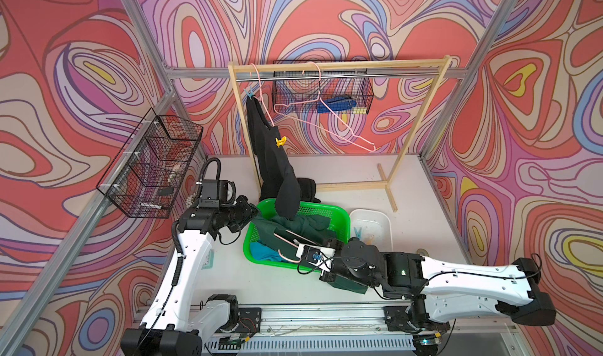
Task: Remove the clothespins securing t-shirts to the hanger
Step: Remove the T-shirt from the hanger.
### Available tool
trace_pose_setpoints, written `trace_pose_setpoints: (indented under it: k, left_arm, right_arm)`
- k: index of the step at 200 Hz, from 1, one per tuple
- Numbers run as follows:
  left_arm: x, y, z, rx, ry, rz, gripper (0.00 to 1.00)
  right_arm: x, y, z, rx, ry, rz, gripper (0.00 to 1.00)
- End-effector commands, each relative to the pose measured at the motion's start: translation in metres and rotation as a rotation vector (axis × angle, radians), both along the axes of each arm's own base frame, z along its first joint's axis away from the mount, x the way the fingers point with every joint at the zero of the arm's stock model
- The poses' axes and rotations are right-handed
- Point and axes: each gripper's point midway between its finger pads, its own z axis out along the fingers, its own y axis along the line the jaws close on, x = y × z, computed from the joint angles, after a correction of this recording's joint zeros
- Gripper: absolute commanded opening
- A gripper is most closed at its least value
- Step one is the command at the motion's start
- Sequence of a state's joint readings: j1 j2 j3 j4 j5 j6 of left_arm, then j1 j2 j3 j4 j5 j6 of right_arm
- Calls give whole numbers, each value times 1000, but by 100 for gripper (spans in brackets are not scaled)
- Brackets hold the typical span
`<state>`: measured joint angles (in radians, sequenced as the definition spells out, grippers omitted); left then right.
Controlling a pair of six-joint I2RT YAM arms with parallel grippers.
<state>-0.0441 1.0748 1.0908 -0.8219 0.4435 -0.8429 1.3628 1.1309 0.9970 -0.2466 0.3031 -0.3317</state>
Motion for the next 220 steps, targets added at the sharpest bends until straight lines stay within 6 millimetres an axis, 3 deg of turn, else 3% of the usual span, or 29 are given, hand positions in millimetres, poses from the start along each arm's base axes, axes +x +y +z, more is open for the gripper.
trace_pose_setpoints:
  k: [1, 70, 106, 149, 196, 220]
  left_arm:
    - [1, 10, 2, 61, -26, 11, 0]
    - [17, 40, 21, 193, -96, 140, 0]
    - [20, 46, 24, 227, -97, 149, 0]
    - [23, 43, 12, 209, -78, 148, 0]
    - [22, 41, -3, 211, -66, 126, 0]
    - [20, 33, -14, 182, -53, 85, 0]
  right_arm:
    - [12, -21, 30, 105, -18, -89, 0]
    - [6, -69, 42, 172, -16, -122, 0]
    - [3, -86, 50, 200, -26, -127, 0]
    - [0, -95, 59, 240, -42, -121, 0]
    - [-1, -110, 93, 399, -112, -125, 0]
    - [3, -105, 103, 412, -152, -138, 0]
